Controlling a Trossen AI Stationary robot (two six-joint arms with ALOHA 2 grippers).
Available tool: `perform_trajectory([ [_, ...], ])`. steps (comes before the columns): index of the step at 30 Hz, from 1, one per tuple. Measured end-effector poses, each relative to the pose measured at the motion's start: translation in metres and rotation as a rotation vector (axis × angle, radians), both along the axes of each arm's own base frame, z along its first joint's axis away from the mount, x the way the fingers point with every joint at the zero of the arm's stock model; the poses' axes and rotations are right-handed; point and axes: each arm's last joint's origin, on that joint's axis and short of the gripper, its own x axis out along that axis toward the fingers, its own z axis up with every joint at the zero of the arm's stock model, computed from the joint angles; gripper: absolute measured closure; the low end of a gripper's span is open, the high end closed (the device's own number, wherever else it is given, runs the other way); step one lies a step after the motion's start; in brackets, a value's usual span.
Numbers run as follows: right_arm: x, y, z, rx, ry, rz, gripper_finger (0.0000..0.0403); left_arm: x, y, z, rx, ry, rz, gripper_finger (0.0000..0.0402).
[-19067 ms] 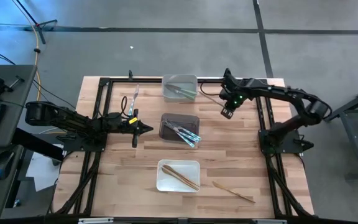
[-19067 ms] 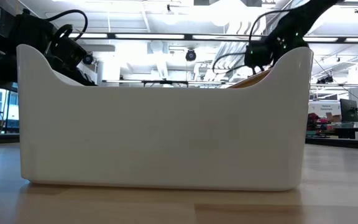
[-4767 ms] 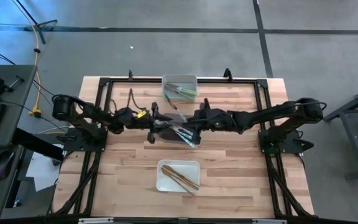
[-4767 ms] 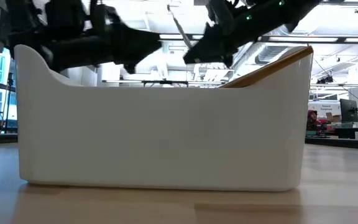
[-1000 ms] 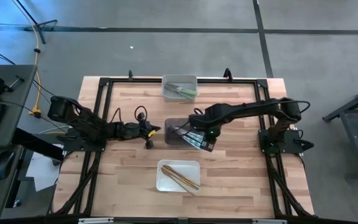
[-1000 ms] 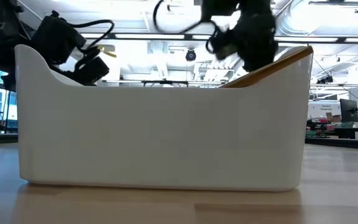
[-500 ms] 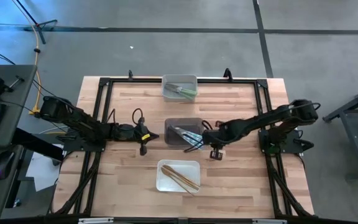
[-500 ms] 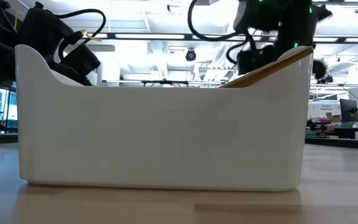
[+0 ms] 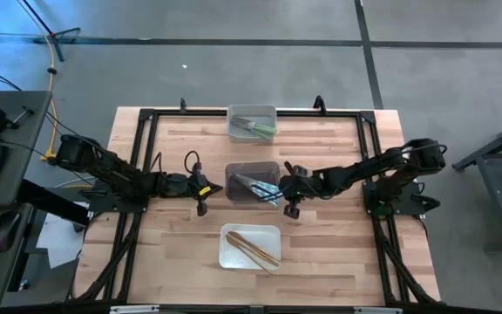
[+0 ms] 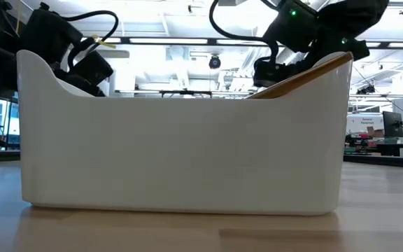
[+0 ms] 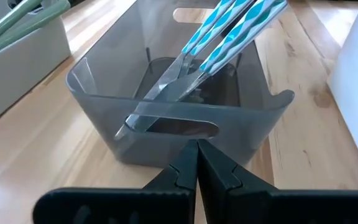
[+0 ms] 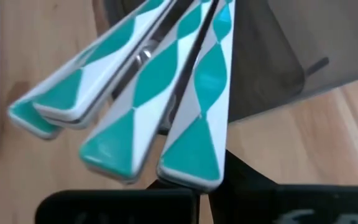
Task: Sort silverware by color (type)
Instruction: Adjust the black bin, then return to Home Position
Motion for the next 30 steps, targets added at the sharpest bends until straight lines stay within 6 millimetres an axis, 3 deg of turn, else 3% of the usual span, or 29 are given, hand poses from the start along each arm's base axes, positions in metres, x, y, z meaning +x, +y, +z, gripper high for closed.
perform_trajectory([
  [6, -0.002, 0.000, 0.006, -0.053, -0.014, 0.018, 0.0402, -0.001, 0.000, 0.004, 0.026, -0.016, -0.011, 0.0401],
  [13, -0.018, -0.002, 0.022, -0.126, -0.013, 0.107, 0.0403, -0.020, 0.000, 0.009, 0.010, -0.065, -0.073, 0.0401],
  [19, -0.055, -0.005, 0.016, -0.180, -0.169, 0.134, 0.0403, -0.035, 0.001, 0.011, 0.009, -0.073, -0.143, 0.0401],
  [30, -0.117, -0.013, 0.001, -0.235, -0.586, 0.231, 0.0403, -0.043, 0.015, 0.026, 0.052, -0.145, -0.284, 0.0401],
])
